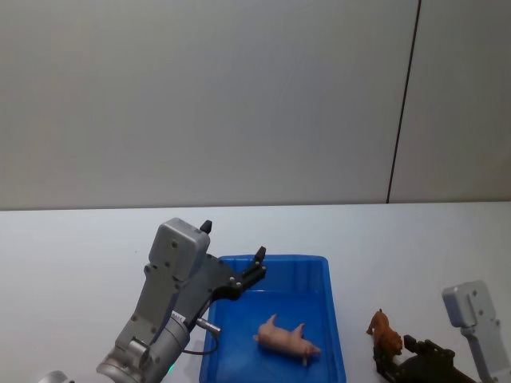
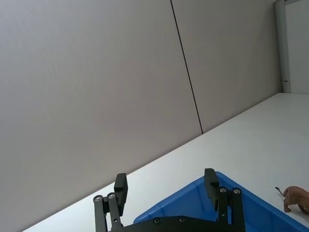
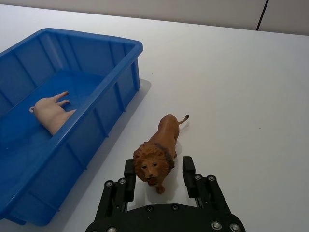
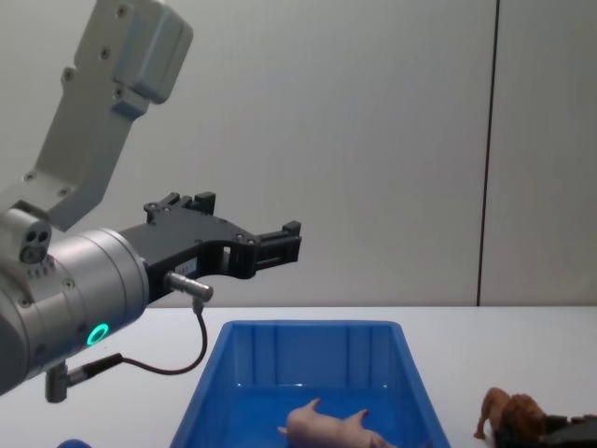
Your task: Pick up the two dolls from the table and place them into the box.
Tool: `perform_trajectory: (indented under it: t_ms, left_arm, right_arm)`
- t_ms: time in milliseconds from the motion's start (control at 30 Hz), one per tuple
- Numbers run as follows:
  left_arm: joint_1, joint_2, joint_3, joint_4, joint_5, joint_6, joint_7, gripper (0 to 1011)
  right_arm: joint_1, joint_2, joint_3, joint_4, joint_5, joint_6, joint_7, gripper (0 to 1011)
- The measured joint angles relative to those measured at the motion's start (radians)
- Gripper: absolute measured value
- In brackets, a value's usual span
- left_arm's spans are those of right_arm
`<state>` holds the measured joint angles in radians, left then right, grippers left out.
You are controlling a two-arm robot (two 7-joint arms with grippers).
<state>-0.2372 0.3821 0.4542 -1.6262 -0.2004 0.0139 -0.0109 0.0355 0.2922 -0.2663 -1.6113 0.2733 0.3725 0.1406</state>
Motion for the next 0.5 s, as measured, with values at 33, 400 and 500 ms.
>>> perform_trajectory:
  t_ms: [33,400,500]
  left_arm:
    - [0.000,0.000,0.000,0.000,0.000,0.000,0.000,1001]
    - [0.000,0.000,0.000,0.000,0.000,0.000,0.000,1001]
    - [0.000,0.000,0.000,0.000,0.000,0.000,0.000,1001]
  right_arm:
    - [0.000,-0.001,0.000,0.001,0.000,-0.003,-0.001,574]
    - [0.004,-0.006,0.000,0.005,-0.025,-0.056,-0.014,424]
    - [0.007,-0.007,-0.001,-0.002,-0.039,-0.077,-0.015,423]
